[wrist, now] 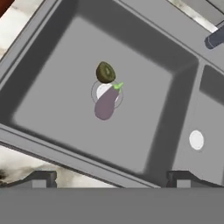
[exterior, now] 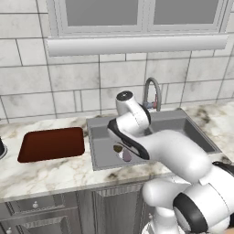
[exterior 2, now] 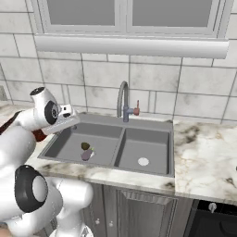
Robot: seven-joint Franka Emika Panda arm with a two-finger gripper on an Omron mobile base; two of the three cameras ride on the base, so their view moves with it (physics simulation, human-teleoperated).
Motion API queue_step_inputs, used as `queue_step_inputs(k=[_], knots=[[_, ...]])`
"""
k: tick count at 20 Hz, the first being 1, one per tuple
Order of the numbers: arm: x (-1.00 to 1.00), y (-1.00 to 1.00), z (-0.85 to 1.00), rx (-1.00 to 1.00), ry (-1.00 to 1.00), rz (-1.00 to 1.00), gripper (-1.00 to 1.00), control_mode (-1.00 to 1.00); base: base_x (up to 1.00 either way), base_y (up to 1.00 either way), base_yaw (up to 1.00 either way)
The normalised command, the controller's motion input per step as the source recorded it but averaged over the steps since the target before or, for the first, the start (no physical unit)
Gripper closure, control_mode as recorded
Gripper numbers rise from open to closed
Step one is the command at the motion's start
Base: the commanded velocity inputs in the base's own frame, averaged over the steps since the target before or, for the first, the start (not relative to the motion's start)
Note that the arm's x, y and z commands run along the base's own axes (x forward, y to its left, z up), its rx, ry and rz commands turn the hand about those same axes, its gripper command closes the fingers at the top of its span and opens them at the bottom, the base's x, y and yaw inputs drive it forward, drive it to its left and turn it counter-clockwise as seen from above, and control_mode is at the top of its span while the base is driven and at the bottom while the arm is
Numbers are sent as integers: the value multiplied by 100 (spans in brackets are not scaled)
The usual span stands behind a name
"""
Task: Pick up all produce items and place them in the sink. Turn on the sink faucet to wash them. Then turn the sink off and put them in the tray.
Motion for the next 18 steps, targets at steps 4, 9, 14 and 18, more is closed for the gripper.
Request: queue_step_inputs(k=[4, 9, 14, 18], knots=[[50, -13, -41, 10, 5, 0, -100, -100, 0, 0, 0], [49, -9, -46, 9, 2, -8, -100, -100, 0, 0, 0], [42, -6, -48, 9, 1, -15, -100, -100, 0, 0, 0], [30, 0, -44, 9, 5, -24, -100, -100, 0, 0, 0]])
